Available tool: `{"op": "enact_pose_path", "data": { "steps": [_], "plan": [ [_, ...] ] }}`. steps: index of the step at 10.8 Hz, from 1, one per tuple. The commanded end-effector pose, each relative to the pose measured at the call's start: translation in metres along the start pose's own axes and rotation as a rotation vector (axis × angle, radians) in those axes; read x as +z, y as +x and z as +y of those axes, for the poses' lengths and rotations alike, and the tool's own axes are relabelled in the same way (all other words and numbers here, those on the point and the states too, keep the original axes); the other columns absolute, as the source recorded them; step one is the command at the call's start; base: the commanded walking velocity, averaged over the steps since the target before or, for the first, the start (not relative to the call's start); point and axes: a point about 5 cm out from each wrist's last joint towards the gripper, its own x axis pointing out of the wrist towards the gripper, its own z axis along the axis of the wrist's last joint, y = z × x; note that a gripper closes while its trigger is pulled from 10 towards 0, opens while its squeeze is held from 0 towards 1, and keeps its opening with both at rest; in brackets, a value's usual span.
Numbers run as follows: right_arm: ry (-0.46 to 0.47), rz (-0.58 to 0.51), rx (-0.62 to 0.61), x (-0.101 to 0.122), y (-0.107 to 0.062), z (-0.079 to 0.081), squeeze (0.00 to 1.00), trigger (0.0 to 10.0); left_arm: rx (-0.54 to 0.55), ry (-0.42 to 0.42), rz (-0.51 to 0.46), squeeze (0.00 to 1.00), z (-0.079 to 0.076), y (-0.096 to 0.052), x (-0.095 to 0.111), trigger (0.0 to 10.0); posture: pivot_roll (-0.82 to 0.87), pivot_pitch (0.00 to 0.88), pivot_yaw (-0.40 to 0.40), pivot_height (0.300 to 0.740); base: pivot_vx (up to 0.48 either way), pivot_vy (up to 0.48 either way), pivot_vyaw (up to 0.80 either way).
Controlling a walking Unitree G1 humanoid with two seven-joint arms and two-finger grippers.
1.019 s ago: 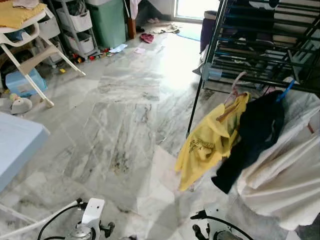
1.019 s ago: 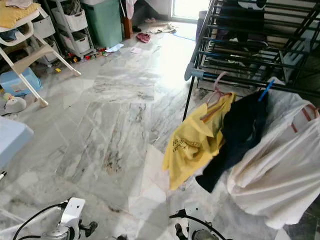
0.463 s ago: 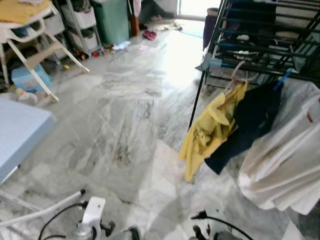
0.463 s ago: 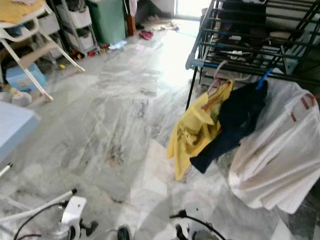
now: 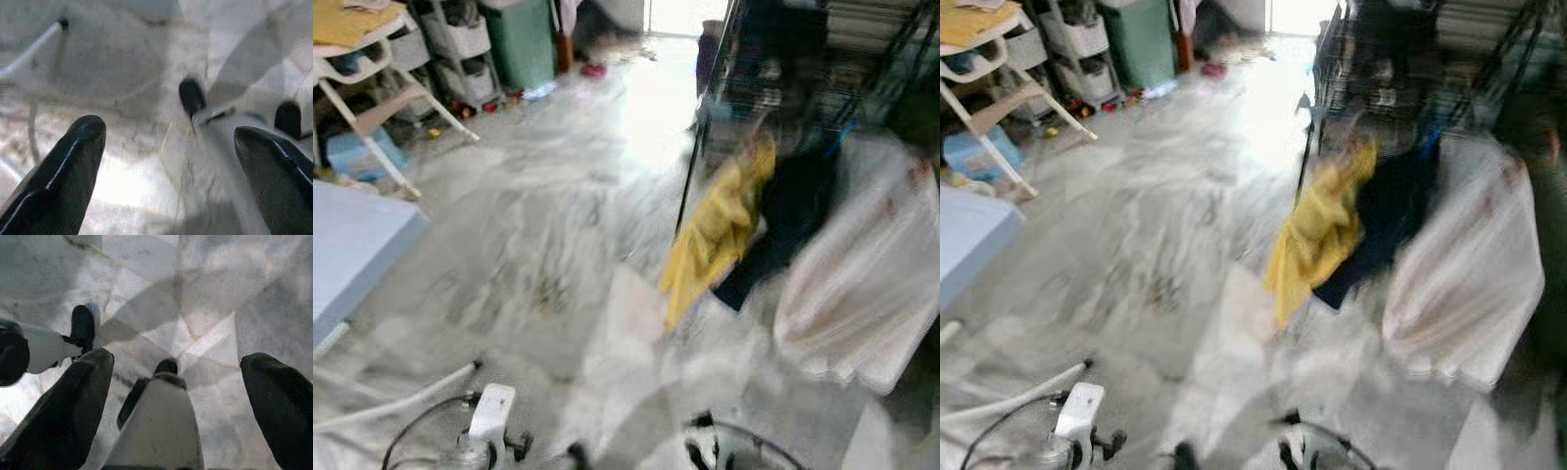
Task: Hang hanger
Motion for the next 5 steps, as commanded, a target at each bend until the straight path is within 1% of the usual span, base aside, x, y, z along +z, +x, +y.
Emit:
{"op": "enact_pose_path", "data": {
  "steps": [1,5],
  "plan": [
    [0.017,0.029,-0.006,-0.0086,-0.0014,-0.0025,0.0,10.0,-0.003,0.01,0.006,0.0,-0.001,0.0002,-0.0002,10.0,-0.15,0.057,0.037,0.74,-0.289,0.0,0.0],
    [0.016,0.032,-0.007,-0.0094,-0.0016,-0.0032,0.0,10.0,-0.006,0.014,0.008,0.0,-0.0021,0.0004,-0.0003,10.0,-0.15,0.057,0.037,0.74,-0.292,0.0,0.0]
  ]
}}
